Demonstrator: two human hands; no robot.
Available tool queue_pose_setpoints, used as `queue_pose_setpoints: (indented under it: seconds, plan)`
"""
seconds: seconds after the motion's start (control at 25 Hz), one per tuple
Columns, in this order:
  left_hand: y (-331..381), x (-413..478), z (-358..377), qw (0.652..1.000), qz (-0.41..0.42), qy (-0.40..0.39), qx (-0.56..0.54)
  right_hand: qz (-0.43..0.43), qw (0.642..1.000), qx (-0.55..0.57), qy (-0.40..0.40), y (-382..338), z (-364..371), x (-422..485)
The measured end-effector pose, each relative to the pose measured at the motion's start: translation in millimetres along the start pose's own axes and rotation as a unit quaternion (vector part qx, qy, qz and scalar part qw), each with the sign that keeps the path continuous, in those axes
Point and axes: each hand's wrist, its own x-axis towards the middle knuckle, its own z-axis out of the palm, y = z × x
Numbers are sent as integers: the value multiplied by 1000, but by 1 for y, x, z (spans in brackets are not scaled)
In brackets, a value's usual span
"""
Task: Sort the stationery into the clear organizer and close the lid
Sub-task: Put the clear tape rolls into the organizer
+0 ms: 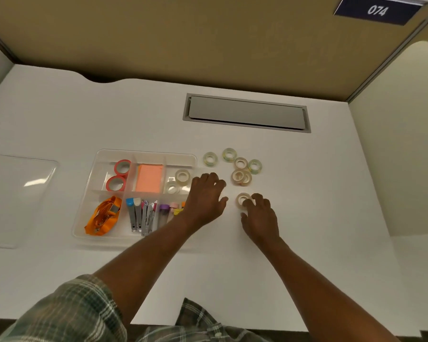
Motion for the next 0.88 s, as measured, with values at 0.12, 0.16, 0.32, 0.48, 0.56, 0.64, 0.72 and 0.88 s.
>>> queue_pose_setpoints:
  seconds: [0.12, 0.16, 0.32, 0.48, 0.56, 0.64, 0.72, 0.88]
  plan:
    - [24, 7, 19, 998, 2, -65, 1, 6, 999, 28, -15, 16, 0, -14]
    - [31, 10, 25, 996, 2, -86, 7, 6, 999, 29, -22, 21, 0, -19]
    - [50, 32, 43, 989, 11, -136, 50, -2, 999, 35, -26, 41, -1, -33]
    - [59, 50, 51, 984, -16, -161, 69, -13, 998, 51, -22, 57, -1, -42]
    - [62, 52, 54, 986, -26, -146, 70, -19, 998, 53, -24, 63, -1, -44]
    - [63, 50, 56, 988, -42, -135, 60, -19, 998, 56, -30, 66, -2, -44]
    - [65, 45, 55, 990, -57, -123, 43, -10, 997, 62, -41, 68, -4, -41]
    - [71, 29, 39, 994, -67, -81, -19, 18, 994, 100, -32, 66, -6, -34]
